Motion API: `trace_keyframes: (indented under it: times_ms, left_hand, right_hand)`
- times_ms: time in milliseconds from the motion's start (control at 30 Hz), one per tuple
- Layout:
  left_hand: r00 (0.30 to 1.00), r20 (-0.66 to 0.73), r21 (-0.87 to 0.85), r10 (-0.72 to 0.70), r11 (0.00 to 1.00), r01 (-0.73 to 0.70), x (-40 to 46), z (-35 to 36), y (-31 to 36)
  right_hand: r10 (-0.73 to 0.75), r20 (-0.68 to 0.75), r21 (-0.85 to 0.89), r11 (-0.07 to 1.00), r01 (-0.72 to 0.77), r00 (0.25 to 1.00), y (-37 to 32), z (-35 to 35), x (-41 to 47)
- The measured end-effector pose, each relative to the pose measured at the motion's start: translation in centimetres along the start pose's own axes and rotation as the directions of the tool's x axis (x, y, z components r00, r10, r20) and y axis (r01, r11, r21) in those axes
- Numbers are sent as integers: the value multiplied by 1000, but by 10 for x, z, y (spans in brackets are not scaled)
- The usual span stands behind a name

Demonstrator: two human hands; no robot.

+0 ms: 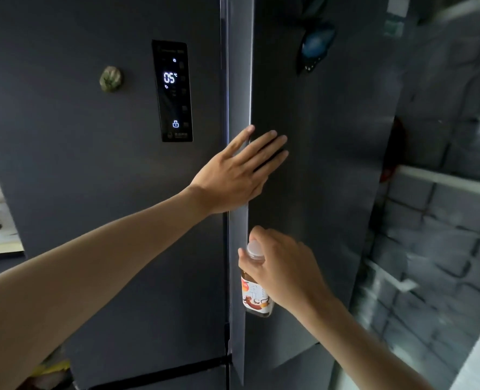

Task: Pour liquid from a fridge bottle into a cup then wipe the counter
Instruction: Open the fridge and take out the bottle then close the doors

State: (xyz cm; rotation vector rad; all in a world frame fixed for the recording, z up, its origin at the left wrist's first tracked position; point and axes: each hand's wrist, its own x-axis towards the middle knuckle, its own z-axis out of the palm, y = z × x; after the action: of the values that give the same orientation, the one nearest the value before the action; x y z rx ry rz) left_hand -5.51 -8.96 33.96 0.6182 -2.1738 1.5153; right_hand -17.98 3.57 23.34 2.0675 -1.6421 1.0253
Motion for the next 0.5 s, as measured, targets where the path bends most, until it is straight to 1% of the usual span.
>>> trace_keyframes:
  times_ms: [100, 233, 367, 500]
  left_hand:
    - [999, 32, 17, -42, 999, 41, -8, 25, -8]
    - [987, 83, 75, -136, 989, 129, -17, 60, -9]
    - [990, 65, 52, -128, 991, 125, -14, 67, -10]
    - [987, 96, 38, -127, 992, 123, -15, 69, -9]
  right_hand:
    - [6, -21, -14, 1000, -6, 1000, 0, 5, 6]
    - [17, -4, -6, 1000, -17, 1000, 5, 16, 9]
    - [30, 0, -38, 999, -30, 1000, 13, 26, 14]
    - [75, 64, -18, 997, -74, 995, 15, 37, 9]
